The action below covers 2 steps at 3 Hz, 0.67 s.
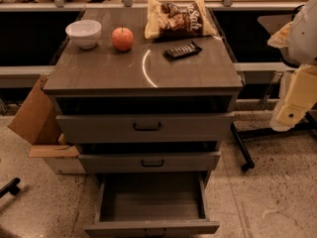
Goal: Close bottom drawer
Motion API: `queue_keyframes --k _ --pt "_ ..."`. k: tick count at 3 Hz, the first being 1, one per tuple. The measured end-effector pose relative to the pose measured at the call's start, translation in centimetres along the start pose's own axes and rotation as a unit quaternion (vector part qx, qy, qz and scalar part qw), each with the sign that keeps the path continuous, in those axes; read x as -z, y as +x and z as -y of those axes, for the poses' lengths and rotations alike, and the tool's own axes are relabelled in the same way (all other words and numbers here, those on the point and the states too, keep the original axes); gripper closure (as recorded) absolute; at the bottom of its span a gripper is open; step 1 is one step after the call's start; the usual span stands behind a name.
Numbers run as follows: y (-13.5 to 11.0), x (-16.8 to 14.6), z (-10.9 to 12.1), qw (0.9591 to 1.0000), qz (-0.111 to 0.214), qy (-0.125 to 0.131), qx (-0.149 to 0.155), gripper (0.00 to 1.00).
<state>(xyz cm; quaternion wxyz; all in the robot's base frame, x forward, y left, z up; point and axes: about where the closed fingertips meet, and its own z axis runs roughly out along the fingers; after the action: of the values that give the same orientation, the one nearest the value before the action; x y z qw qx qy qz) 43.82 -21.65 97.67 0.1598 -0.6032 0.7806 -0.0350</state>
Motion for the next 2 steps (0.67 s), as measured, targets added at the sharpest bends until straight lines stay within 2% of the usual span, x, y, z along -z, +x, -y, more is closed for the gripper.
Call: queue_keyframes --k 1,2 --pt "0.0 0.0 0.0 1.0000 0.000 0.000 0.000 0.00" --pt "-0.8 -3.2 -0.3 0.9984 0.047 -0.018 0.024 0.00"
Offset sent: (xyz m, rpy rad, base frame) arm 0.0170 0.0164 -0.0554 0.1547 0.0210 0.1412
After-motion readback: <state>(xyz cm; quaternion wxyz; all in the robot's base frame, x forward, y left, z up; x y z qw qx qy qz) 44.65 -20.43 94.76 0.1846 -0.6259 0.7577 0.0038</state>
